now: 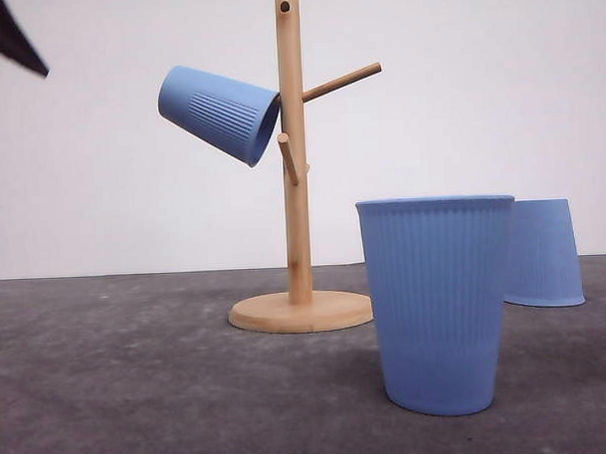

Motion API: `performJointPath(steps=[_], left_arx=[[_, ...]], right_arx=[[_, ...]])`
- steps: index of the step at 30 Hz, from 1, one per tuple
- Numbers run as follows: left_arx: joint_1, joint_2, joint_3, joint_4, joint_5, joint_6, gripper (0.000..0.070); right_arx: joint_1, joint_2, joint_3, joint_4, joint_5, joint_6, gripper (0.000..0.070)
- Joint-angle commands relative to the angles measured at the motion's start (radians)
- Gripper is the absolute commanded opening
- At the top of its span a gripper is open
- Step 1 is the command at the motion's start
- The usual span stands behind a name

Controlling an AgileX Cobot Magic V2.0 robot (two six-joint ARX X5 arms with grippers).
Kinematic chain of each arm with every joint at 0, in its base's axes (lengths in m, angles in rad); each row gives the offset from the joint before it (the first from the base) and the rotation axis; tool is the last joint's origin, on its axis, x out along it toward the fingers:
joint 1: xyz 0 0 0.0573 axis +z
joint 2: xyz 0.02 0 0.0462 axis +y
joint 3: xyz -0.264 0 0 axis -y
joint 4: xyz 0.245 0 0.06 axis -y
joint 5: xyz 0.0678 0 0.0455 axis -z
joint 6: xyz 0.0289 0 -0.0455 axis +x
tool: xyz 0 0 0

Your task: Place three cups

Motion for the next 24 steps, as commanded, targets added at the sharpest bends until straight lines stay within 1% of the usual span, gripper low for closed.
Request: performJointPath(steps=[1,6,10,14,17,19,24], left_arx=[[-0.002,-0.026,-0.019,0.018,-0.010,-0.006,0.0464],[-0.013,-0.079,-0.055,-0.026,-0.026,0.000,0.0464],[-0.030,-0.086,-0.054,-0.047,-0.026,-0.001,0.0464],[-0.035,-0.086,-0.054,-0.054,-0.026,-0.001,0.0464],[-0.035,-0.086,-0.054,-0.054,-0.022,-0.001,0.0464],[-0.036,-0.086,-0.054,-0.054,-0.019,-0.002,0.0464],[-0.035,-0.086,-0.054,-0.058,-0.019,-0.012,0.0464]], right_arx=[[0.003,0.009,0.017,0.005,0.002,0.031,0.0446],[0.003,0.071,0.048,-0.018,0.003,0.115,0.0447],[0.002,0.196,0.154,-0.088,0.029,0.163,0.0447],[-0.011,0.355,0.301,-0.177,0.073,0.164,0.0447],[-0.038,0.488,0.413,-0.232,0.077,0.156,0.0454],[-0.057,0.579,0.484,-0.254,0.076,0.139,0.0463],[-0.089,0.773,0.626,-0.257,0.074,0.094,0.0486]])
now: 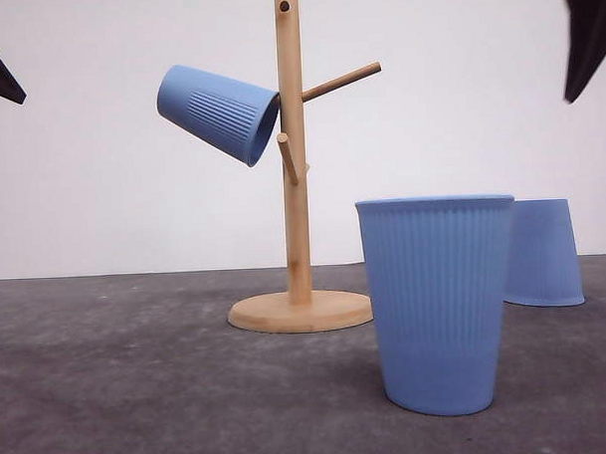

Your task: Place three cups

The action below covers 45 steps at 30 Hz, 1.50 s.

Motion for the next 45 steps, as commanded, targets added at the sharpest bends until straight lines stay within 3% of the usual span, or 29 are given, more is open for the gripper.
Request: performJointPath(steps=[1,12,25,32,45], left_arx=[[-0.003,0.004,0.007,0.003,0.002,-0.004,0.0464],[-0.003,0.004,0.007,0.003,0.002,-0.004,0.0464],[-0.003,0.004,0.007,0.002,0.001,-0.004,0.0464],[-0.003,0.004,0.007,0.003,0.001,-0.004,0.0464],[-0.003,0.004,0.007,0.002,0.001,-0.004,0.0464]], right_arx=[[-0.008,0.073,0.060,0.004,0.001,-0.035,0.0491],[-0.058,0.411,0.300,0.055,0.001,-0.079,0.0576],[-0.061,0.578,0.311,0.209,0.000,-0.089,0.0582],[-0.062,0.627,0.311,0.230,0.001,-0.090,0.0579],[-0.061,0.636,0.311,0.243,0.001,-0.092,0.0367]])
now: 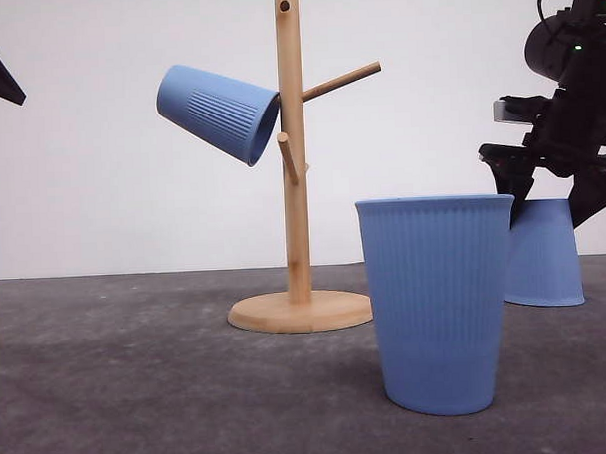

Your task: Place three cups

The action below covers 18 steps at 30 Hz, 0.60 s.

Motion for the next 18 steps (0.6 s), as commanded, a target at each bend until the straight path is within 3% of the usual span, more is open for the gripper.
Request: performJointPath(steps=[1,10,18], left_arx=[[-0.003,0.004,0.007,0.008,0.001,-0.001,0.0464],[-0.003,0.004,0.007,0.007,0.001,-0.001,0.0464],[-0.003,0.004,0.007,0.007,0.001,0.000,0.0464]], right_arx=[[0.000,0.015,0.021,0.003,0.000,-0.011,0.0367],[0.000,-0.060,0.021,-0.079,-0.009,-0.037,0.0367],[-0.002,-0.254,-0.018,-0.124,-0.099,-0.037,0.0368]])
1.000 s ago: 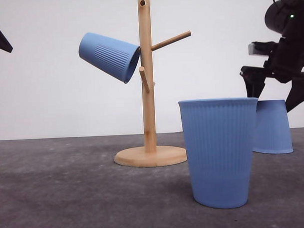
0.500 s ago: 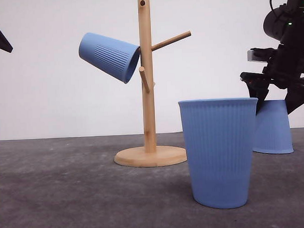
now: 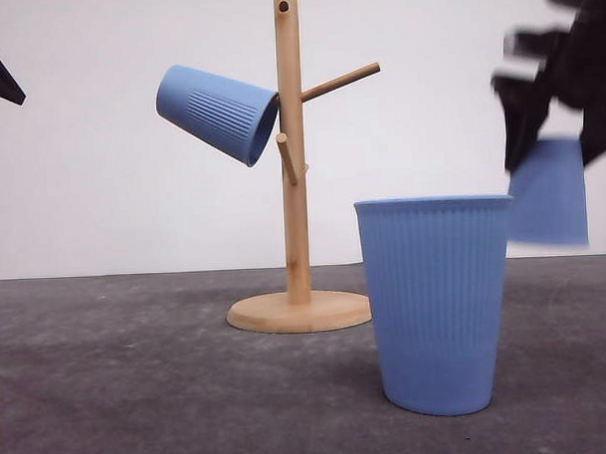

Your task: Place three cups

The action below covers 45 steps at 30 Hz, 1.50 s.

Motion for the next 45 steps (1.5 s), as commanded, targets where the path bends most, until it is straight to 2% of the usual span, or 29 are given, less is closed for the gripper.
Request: performJointPath(steps=[1,5,8,13,18,22,25,27,39,45], left_arx=[[-0.003,0.004,0.007,0.007,0.001,0.000,0.0464],[-0.003,0.004,0.007,0.007,0.001,0.000,0.0464],[-0.003,0.004,0.007,0.007,0.001,0.000,0.0464],[-0.003,0.004,0.007,0.007,0.001,0.000,0.0464],[-0.003,0.004,0.007,0.007,0.001,0.000,0.0464],[-0.003,0.004,0.007,0.008,0.001,0.000,0.0464],[-0.003,0.004,0.007,0.008,0.001,0.000,0.0464],[-0.003,0.004,0.007,0.008,0.001,0.000,0.0464],[-0.003,0.004,0.007,0.008,0.001,0.000,0.0464],[-0.003,0.004,0.007,0.008,0.001,0.000,0.0464]], right_arx=[[-0.002,-0.029,-0.022,0.012,-0.025,-0.011,0.0368],[-0.002,-0.168,-0.156,0.106,-0.108,0.016,0.0369],[-0.017,-0.271,-0.266,0.174,-0.200,0.105,0.0369],[-0.073,-0.384,-0.354,0.182,-0.395,0.235,0.0369],[-0.159,-0.398,-0.358,0.203,-0.616,0.358,0.0369],[-0.196,-0.373,-0.358,0.332,-0.696,0.499,0.0369],[-0.198,-0.338,-0.355,0.463,-0.768,0.621,0.0369],[-0.195,-0.307,-0.342,0.526,-0.801,0.677,0.0369],[-0.112,-0.101,-0.114,0.534,-0.818,0.696,0.0369],[-0.062,-0.026,-0.065,0.542,-0.792,0.688,0.0369]])
